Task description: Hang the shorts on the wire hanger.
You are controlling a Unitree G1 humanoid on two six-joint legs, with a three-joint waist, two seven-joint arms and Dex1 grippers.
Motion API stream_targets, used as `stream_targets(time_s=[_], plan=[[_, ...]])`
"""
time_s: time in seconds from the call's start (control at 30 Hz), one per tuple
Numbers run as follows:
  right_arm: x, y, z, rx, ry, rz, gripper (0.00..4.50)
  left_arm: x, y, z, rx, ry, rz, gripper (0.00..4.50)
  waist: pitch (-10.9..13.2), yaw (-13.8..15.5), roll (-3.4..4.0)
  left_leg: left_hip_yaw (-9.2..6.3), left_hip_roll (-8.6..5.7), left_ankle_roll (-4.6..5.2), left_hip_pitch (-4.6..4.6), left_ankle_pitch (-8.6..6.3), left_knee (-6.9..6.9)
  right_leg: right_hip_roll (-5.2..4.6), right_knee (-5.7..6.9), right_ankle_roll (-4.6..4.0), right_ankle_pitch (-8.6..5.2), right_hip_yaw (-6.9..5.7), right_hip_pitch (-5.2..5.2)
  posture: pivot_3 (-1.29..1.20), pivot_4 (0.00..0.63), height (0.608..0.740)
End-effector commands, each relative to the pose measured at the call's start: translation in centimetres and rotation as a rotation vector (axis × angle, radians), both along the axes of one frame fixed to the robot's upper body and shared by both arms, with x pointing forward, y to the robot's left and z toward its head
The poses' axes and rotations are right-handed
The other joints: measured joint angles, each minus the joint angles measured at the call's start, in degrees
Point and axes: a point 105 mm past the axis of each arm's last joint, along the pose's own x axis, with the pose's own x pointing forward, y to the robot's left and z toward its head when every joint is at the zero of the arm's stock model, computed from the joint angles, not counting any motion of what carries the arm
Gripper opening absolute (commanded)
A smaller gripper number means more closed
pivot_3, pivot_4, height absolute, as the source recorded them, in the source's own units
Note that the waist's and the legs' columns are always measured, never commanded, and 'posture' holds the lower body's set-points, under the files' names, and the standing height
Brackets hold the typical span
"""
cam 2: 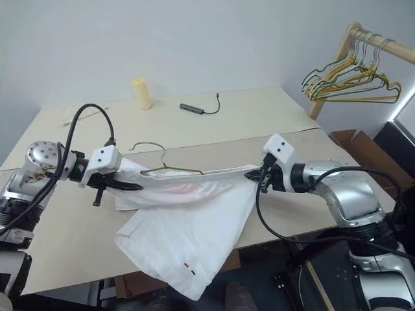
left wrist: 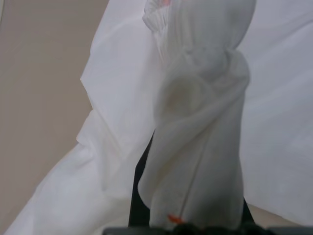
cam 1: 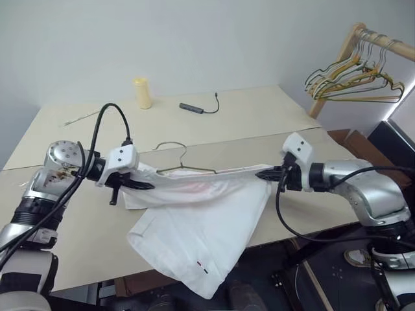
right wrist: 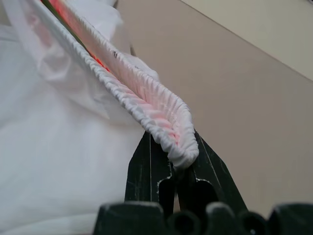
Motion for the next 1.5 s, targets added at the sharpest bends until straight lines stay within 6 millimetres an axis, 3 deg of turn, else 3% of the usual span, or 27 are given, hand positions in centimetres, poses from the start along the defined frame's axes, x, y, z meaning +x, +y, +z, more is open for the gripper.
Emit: stream_targets(time_s=[0.03, 0.2, 0.4, 0.63, 0.83, 0.97, 1.03, 1.13, 1.27, 1.37, 1.5], plan=[[0.0, 0.0, 3.2, -0.03, -0.116, -0.021, 0.02, 0.8, 0.5, -0.3, 0.04, 0.004, 0.063, 0.0, 0.0, 0.0, 0.0, 0.02, 0.0, 0.0, 0.0, 0.0, 0.0, 0.0, 0.0, 0.0, 0.0, 0.0, 0.0, -0.23, 0.014, 0.74], [-0.9, 2.6, 2.6, -0.096, -0.144, 0.034, 0.02, 2.8, -2.1, 0.6, -0.064, -0.011, 0.124, 0.0, 0.0, 0.4, -0.01, 0.13, -0.01, 0.0, -0.05, 0.0, 0.06, -0.01, 0.0, 0.0, 0.0, -0.05, 0.0, -0.24, 0.011, 0.74], [-1.2, 3.2, 0.6, -0.215, -0.177, 0.02, 0.02, 3.5, -3.0, 2.0, -0.137, -0.012, 0.144, 0.0, 0.0, 0.2, -0.01, 0.15, -0.01, 0.0, -0.27, 0.0, 0.05, -0.01, 0.02, 0.0, 0.0, 0.01, -0.24, -0.24, 0.011, 0.74], [1.1, 4.9, 0.0, -0.255, -0.28, -0.102, 0.02, 2.4, -3.9, 3.1, -0.191, 0.029, 0.062, 0.0, 0.0, -1.0, -0.02, 0.12, -0.01, 0.0, -0.26, 0.0, 0.09, -0.01, 0.06, 0.0, 0.01, 0.0, -0.22, -0.25, 0.006, 0.74], [-0.7, 6.7, -0.2, -0.236, -0.28, 0.028, 1.86, 2.6, -4.1, 3.5, -0.199, 0.019, 0.061, 0.0, 0.0, -1.1, -0.02, -0.13, -0.02, 0.01, -0.29, -0.01, 0.08, -0.01, 0.04, 0.01, 0.01, 0.02, -0.24, -0.24, 0.006, 0.74], [-2.3, 5.1, 0.1, -0.253, -0.239, 0.123, 3.29, 2.9, -4.0, 3.7, -0.198, 0.007, 0.069, 0.0, 0.0, -0.7, -0.02, -0.21, -0.03, 0.01, -0.28, 0.0, 0.12, -0.01, 0.04, 0.02, 0.01, -0.03, -0.19, -0.24, 0.006, 0.74], [-3.3, 4.0, 1.3, -0.239, -0.21, 0.184, 3.92, 3.0, -3.9, 3.8, -0.196, 0.004, 0.07, 0.0, 0.0, -0.6, -0.02, -0.22, -0.05, 0.02, -0.27, -0.01, 0.11, -0.03, 0.0, 0.03, 0.0, -0.05, -0.15, -0.24, 0.006, 0.74], [-3.2, 2.3, 3.9, -0.197, -0.223, 0.186, 3.92, 2.9, -3.9, 3.8, -0.186, 0.003, 0.059, 0.0, 0.0, -0.9, -0.02, -0.23, -0.05, 0.03, -0.26, -0.02, 0.11, -0.03, 0.0, 0.03, 0.0, -0.05, -0.14, -0.24, 0.006, 0.74], [-0.1, 0.1, 6.9, -0.263, -0.308, 0.122, 3.92, 2.6, -4.2, 3.7, -0.158, 0.011, 0.009, 0.0, 0.0, -1.6, -0.02, -0.16, -0.02, 0.03, 0.02, -0.02, 0.09, -0.01, 0.04, 0.02, 0.0, 0.0, 0.0, -0.25, 0.013, 0.74], [1.7, -0.3, 6.7, -0.331, -0.301, 0.149, 3.92, 2.6, -4.5, 3.7, -0.149, 0.013, -0.02, 0.0, 0.0, -2.1, -0.02, -0.05, -0.01, 0.03, 0.12, -0.02, 0.07, -0.01, 0.01, 0.01, 0.0, 0.01, 0.09, -0.25, 0.01, 0.74], [3.5, 0.6, 5.5, -0.398, -0.267, 0.238, 3.92, 2.7, -5.0, 3.9, -0.149, 0.008, -0.043, 0.0, 0.0, -2.7, -0.02, 0.0, -0.03, 0.03, 0.06, -0.02, 0.06, -0.02, 0.01, 0.0, 0.0, 0.06, 0.03, -0.24, 0.003, 0.74]])
